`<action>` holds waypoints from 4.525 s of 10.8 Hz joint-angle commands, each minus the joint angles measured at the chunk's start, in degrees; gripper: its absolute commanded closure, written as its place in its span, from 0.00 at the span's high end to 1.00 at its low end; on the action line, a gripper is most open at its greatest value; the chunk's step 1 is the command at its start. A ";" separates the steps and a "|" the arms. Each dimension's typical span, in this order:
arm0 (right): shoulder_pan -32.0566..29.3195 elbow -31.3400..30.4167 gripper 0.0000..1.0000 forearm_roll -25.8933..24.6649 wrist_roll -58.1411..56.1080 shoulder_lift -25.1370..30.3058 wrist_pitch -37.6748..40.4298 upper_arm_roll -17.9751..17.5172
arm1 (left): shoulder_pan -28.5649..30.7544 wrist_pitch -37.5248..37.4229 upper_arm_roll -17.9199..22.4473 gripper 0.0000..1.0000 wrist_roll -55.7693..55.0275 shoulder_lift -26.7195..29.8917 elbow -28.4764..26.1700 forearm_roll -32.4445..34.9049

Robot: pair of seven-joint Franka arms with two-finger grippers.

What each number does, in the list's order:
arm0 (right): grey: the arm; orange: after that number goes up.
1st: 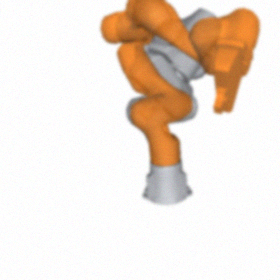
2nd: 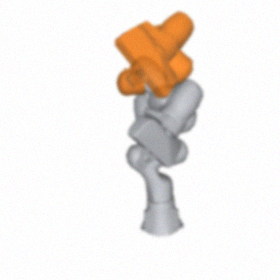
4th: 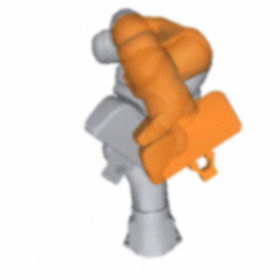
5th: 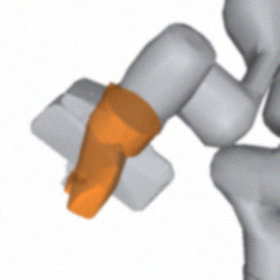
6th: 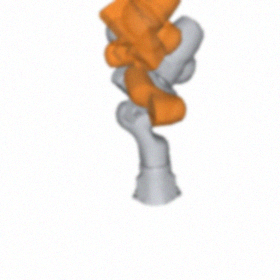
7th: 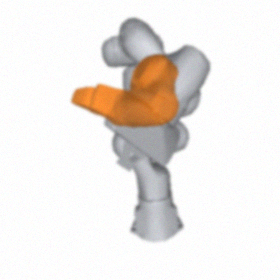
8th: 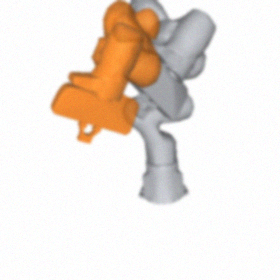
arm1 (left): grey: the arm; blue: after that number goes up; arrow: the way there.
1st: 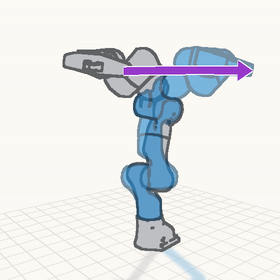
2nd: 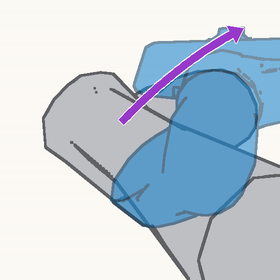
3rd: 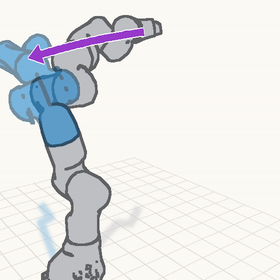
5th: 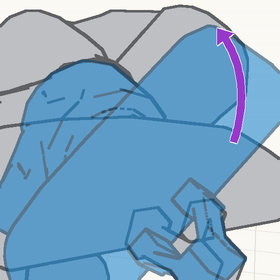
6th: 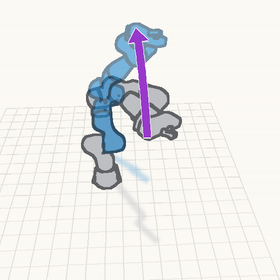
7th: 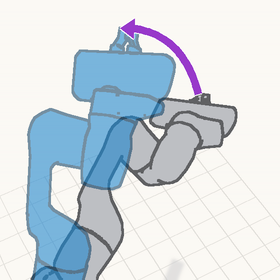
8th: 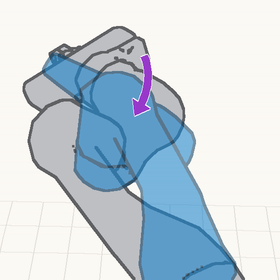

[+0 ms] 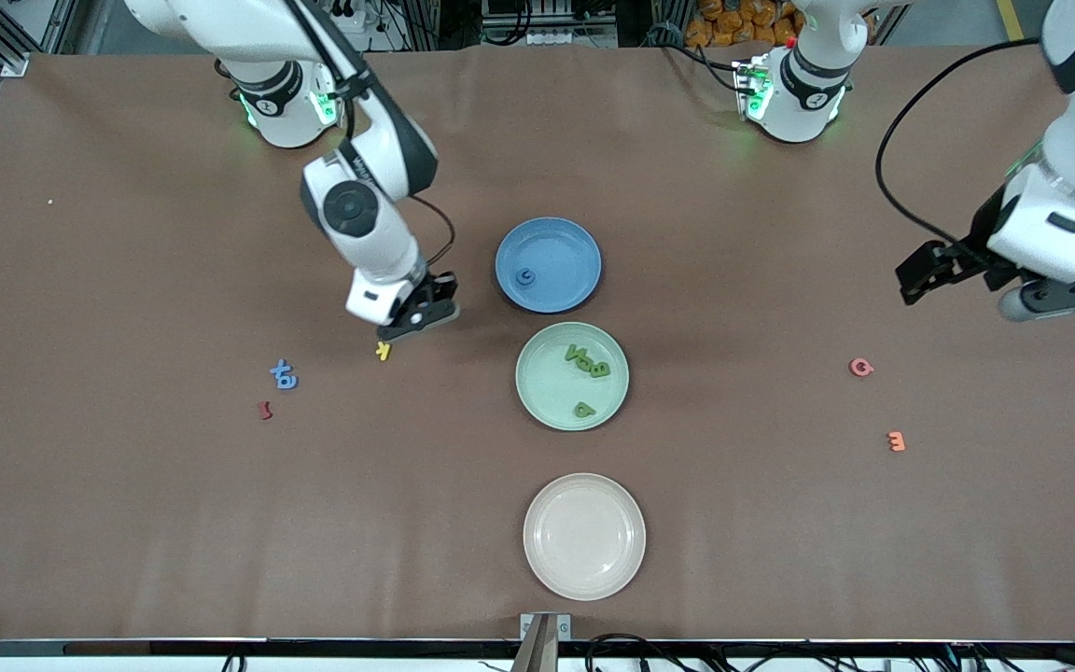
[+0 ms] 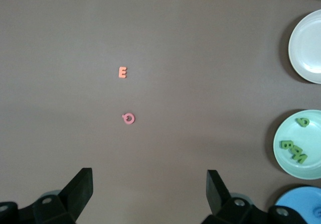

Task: Sort letters by color into matching plates
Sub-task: 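Lower the blue E onto the blue plate and open the right gripper, then move the right gripper back over the blue x, then grasp the blue x with the right gripper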

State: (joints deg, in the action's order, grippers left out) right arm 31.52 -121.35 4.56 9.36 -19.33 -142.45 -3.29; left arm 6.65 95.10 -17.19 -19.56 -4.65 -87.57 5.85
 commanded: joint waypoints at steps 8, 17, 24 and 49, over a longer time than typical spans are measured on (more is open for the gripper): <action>15.93 14.82 0.24 0.18 10.67 -13.53 0.94 -1.45 | -7.27 -10.19 14.55 1.00 6.90 7.64 -0.94 -7.70; 12.61 15.34 1.00 -0.35 11.91 -7.13 16.92 3.63 | -6.74 -7.21 10.51 1.00 11.57 8.61 -1.64 -3.30; -2.59 15.70 1.00 -9.75 -7.03 -7.13 15.54 4.35 | -6.22 -6.41 10.69 1.00 10.78 7.91 -1.20 -5.23; -28.88 -8.91 1.00 -9.75 -41.97 -5.19 -16.11 1.45 | -3.84 -2.11 10.86 1.00 11.65 6.85 -4.89 -7.61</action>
State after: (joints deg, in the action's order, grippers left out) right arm 4.20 -128.43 -4.20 -32.54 -25.39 -156.76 -1.02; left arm 2.50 92.69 -5.85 -9.11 1.77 -92.16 0.04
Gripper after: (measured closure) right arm 0.000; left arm 0.000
